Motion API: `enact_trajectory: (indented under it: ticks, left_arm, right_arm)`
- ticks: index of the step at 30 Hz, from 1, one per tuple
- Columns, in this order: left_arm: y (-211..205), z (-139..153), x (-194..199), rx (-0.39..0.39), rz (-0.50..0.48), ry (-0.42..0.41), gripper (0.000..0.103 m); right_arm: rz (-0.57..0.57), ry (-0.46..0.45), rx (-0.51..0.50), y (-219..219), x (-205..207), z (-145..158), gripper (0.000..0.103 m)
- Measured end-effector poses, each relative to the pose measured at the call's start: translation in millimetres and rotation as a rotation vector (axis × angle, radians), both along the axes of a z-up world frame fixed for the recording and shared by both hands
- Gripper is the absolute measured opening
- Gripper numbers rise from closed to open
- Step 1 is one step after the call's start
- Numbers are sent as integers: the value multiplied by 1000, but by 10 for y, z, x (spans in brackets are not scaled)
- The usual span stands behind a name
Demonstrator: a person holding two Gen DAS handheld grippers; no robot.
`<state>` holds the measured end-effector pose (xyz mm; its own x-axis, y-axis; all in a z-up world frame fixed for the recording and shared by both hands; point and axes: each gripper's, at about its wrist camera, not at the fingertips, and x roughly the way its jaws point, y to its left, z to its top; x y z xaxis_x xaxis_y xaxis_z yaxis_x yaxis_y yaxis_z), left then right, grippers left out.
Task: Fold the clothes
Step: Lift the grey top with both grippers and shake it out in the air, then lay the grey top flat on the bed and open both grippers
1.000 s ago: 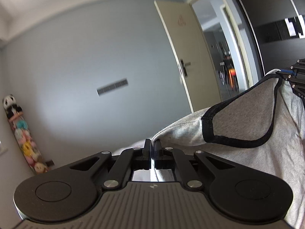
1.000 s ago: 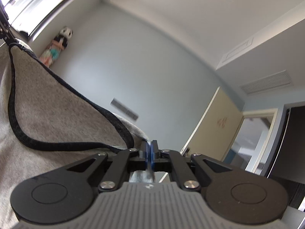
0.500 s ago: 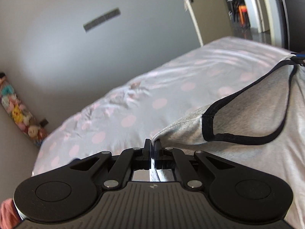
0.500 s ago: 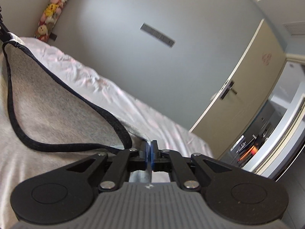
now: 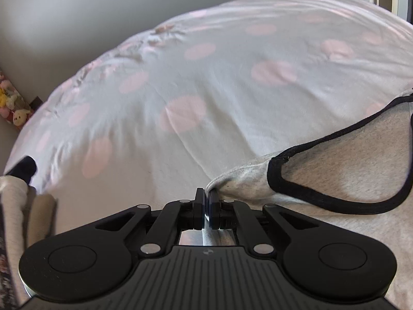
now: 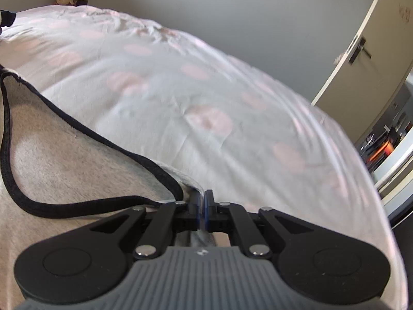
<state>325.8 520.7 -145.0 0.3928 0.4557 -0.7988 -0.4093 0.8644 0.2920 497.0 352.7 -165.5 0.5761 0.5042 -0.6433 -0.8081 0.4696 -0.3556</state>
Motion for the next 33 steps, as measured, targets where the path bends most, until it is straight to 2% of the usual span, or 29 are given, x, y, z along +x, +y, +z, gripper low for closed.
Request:
enact_trajectory:
  ticks: [4, 8, 10, 12, 13, 14, 17, 21, 25, 33]
  left_arm:
    - [15, -113, 44, 4, 8, 4, 1]
    - [6, -98, 65, 16, 6, 17, 2]
    - [-13, -2, 16, 3, 11, -10, 16]
    - [-69, 164, -134, 12, 21, -86, 35]
    - [-99, 257, -229, 22, 29, -125, 40]
    - [-126, 346, -339, 22, 36, -152, 45]
    - [-212, 575, -682, 1, 50, -200, 45]
    - [-434, 733, -1196, -31, 50, -193, 45]
    - [-722, 772, -1717, -80, 54, -189, 45]
    - [-1261, 741, -2587, -148, 109, -175, 45]
  right_arm:
    - [-3, 20, 4, -8, 6, -140, 4]
    - [-3, 44, -26, 32, 23, -77, 6]
    - [-10, 67, -54, 75, 43, -2, 6]
    - [-21, 84, -61, 41, 47, 118, 28]
    - [-30, 94, -38, -56, 38, 202, 53]
    - [-38, 104, -14, -152, 29, 285, 58]
    - [-64, 133, 55, -442, 1, 535, 58]
    - [-117, 236, 129, -1069, -140, 730, 58]
    - [-186, 342, 143, -1734, -435, 756, 50]
    - [-306, 510, 154, -2738, -1162, 691, 49]
